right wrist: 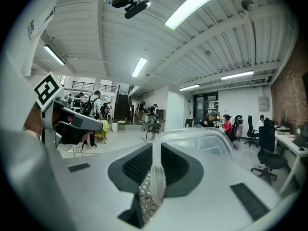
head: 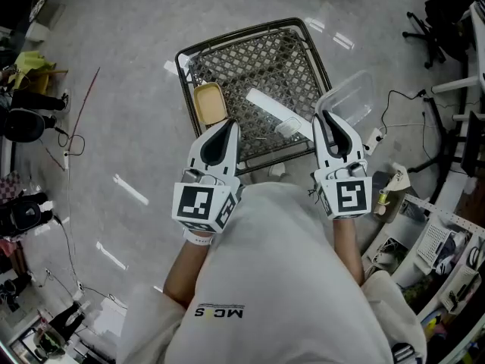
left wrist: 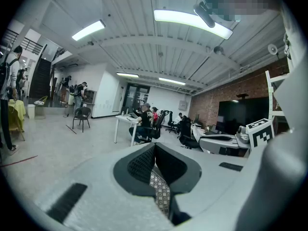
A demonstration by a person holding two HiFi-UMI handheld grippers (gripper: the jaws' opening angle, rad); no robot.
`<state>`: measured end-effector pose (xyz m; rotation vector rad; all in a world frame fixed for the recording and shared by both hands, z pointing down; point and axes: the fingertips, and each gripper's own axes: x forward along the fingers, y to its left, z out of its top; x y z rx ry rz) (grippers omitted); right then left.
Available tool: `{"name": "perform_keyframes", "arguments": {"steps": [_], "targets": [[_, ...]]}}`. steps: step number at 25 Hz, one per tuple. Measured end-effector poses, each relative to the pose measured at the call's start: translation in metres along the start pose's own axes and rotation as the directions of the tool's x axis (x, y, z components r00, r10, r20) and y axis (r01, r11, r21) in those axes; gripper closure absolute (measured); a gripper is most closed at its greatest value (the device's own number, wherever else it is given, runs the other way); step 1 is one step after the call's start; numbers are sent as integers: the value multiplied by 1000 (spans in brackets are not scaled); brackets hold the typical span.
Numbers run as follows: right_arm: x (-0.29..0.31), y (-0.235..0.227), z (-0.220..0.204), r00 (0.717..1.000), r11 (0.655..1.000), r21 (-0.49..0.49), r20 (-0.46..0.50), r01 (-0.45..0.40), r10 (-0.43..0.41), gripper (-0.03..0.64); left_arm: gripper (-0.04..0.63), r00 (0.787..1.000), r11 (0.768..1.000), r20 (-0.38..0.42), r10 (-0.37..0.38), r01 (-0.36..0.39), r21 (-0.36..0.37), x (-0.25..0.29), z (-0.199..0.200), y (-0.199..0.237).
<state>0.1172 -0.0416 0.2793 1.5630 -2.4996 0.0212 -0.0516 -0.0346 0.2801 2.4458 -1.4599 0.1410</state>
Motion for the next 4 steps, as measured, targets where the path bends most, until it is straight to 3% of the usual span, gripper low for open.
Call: {"name": "perform_keyframes", "arguments": {"steps": [4], "targets": [[-3, -1, 2, 1000, 1000, -1, 2, 2, -2, 549, 570, 1000, 1000, 0, 4, -4, 1, -2, 2, -2]]}}
